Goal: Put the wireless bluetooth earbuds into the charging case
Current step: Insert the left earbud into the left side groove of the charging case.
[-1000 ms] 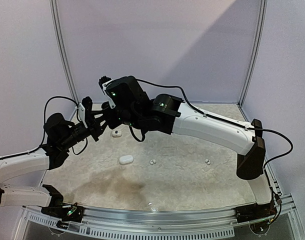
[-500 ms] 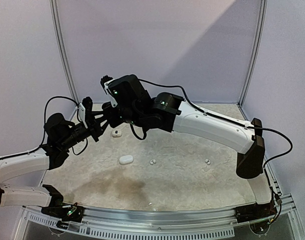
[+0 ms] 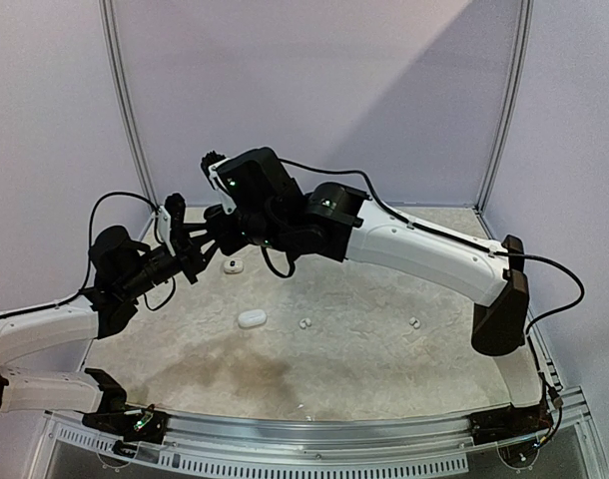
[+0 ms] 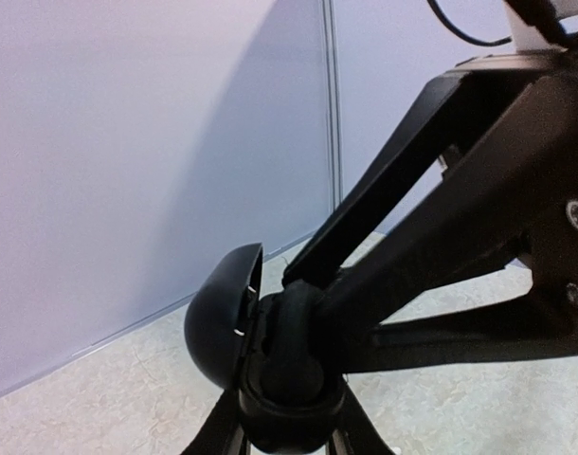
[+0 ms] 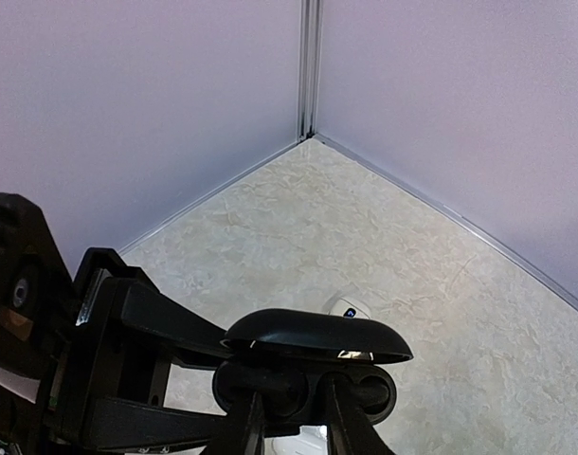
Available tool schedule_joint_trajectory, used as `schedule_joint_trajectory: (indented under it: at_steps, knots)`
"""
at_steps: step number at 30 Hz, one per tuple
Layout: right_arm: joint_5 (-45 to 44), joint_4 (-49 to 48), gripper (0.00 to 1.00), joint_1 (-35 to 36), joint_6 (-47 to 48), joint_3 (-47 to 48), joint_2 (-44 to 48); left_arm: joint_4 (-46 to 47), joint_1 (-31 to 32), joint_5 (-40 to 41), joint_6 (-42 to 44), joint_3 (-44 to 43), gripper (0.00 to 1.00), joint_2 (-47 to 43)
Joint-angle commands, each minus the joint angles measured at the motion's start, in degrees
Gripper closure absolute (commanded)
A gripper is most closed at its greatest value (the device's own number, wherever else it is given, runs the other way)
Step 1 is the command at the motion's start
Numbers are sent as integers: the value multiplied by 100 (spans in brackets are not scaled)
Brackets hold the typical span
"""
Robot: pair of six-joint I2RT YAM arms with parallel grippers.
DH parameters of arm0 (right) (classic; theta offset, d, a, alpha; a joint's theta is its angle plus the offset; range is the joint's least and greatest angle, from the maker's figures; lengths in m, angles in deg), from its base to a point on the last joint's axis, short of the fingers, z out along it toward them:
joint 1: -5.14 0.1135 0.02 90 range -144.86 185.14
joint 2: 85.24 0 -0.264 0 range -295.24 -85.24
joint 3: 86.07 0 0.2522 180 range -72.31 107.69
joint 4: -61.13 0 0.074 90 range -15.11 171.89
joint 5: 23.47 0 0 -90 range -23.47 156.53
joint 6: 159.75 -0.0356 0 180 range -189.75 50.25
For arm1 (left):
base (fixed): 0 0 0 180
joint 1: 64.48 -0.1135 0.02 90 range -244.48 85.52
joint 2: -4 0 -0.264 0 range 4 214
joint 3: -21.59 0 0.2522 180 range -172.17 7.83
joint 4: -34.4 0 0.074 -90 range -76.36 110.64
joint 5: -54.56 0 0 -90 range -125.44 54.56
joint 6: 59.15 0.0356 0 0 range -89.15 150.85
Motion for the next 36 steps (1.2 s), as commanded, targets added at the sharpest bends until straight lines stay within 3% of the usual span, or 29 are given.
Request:
schedule_joint_trajectory:
  at_steps: [1, 7, 19, 36]
  knots:
    - [564, 1061, 77, -75, -59, 32, -371, 544, 126, -24, -130, -206, 100, -176]
    - [559, 1209, 80, -139, -152, 51, -383, 350, 127, -213, -233, -250, 100, -287]
    - [1001, 1775, 74, -166, -124, 206, -436, 207, 109, -501, -1041, -362, 100, -280]
    - [956, 1927, 72, -241, -675, 325, -440, -5, 126, -985, -1175, -489, 100, -265]
